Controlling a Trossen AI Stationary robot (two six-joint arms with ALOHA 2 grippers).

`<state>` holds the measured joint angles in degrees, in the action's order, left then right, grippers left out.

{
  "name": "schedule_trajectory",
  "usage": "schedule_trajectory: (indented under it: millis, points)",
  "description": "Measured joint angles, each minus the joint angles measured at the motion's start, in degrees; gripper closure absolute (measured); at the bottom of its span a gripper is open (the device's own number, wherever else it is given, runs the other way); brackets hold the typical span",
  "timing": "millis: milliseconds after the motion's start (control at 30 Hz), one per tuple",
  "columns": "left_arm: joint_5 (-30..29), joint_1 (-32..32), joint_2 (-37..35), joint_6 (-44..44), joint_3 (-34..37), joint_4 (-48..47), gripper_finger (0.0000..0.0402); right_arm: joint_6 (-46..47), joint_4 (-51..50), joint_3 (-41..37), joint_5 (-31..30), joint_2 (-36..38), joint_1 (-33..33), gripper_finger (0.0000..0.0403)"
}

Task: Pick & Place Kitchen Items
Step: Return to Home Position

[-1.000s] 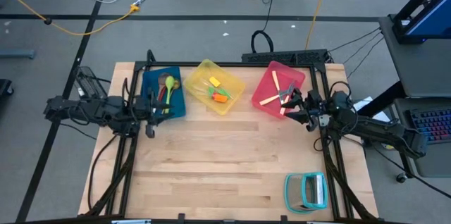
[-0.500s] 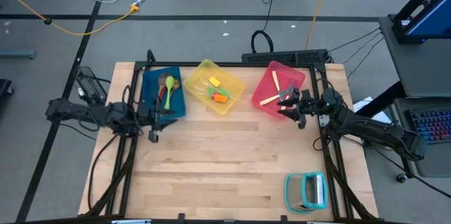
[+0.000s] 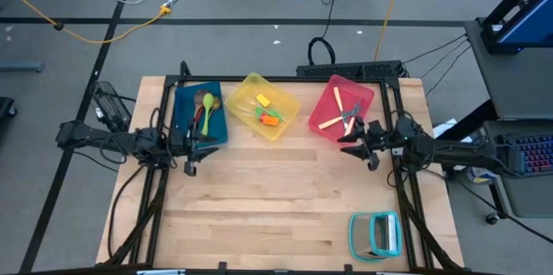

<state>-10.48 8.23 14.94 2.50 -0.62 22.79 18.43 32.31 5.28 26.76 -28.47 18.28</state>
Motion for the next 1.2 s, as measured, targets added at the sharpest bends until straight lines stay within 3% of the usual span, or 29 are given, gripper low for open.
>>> schedule_trajectory:
  millis: [100,300,467,633,867,967,1100,1200]
  points:
    - [0.19,0.03,0.02,0.3,0.0,-0.26,0.0266,2.5,5.82,-0.02,-1.03,0.21,-3.4,0.0255]
    - [4.92,0.2,-0.02,3.19,0.0,0.93,0.0265,5.64,14.4,-0.02,4.34,1.86,-8.32,0.027]
    - [5.63,0.2,-0.02,2.76,-0.02,1.02,0.0266,13.57,14.5,-0.02,4.79,2.34,-8.29,0.0282]
    - [5.57,0.2,-0.02,2.48,-0.02,1.04,0.0266,14.99,15.15,-0.02,1.92,2.34,-6.98,0.0294]
    - [5.2,0.2,-0.02,2.01,-0.04,1.04,0.0266,12.0,19.65,0.85,-1.2,2.31,-6.92,0.0393]
    - [3.84,0.2,-0.02,2.01,-0.07,1.04,0.0266,10.96,16.48,4.12,-1.21,2.36,-7.76,0.0395]
    - [2.47,0.2,0.0,1.92,-0.07,0.84,0.0266,5.55,2.84,10.02,-1.8,2.16,-10.02,0.0401]
    - [2.47,0.2,0.04,1.95,-0.07,0.17,0.0265,-1.2,-8.43,13.46,-7.49,2.03,-13.17,0.0402]
